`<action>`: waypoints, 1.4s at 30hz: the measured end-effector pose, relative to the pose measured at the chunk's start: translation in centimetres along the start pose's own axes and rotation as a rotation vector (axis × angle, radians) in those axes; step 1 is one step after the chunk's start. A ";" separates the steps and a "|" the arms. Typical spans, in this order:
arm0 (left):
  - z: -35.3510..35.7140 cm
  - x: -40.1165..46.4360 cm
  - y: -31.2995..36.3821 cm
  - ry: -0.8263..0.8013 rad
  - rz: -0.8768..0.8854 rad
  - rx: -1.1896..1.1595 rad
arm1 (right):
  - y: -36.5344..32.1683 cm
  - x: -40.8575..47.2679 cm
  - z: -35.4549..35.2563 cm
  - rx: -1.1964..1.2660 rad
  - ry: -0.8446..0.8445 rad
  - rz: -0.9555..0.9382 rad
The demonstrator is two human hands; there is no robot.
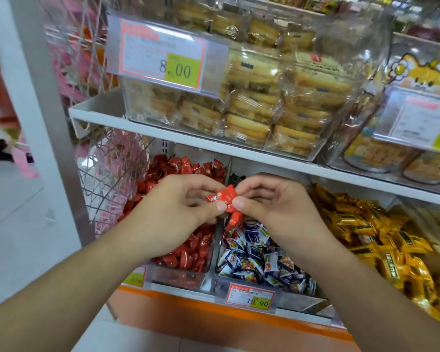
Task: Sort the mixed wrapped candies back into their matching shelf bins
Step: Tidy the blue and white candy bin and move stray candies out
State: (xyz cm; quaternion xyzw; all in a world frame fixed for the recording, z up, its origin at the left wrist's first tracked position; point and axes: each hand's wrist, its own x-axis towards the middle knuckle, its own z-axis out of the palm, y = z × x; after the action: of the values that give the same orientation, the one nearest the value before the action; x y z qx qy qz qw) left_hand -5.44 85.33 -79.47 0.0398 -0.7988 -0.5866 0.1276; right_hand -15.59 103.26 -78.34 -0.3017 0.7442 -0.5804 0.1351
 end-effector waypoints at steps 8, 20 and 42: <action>-4.3 0.3 -2.3 0.335 -0.145 0.510 | -0.4 1.6 2.3 -0.021 0.120 -0.011; -4.8 0.1 -2.4 0.333 -0.168 0.592 | -0.7 1.6 4.7 -0.134 -0.037 -0.046; 2.2 0.7 -2.6 -0.060 0.130 0.736 | 4.0 2.8 -6.3 -0.995 0.041 0.089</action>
State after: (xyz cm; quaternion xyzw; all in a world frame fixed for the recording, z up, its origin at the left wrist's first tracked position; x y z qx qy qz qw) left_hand -6.92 86.38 -82.37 0.0148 -0.9604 -0.2516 0.1183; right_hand -22.47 107.07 -79.85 -0.2859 0.9456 -0.1545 -0.0153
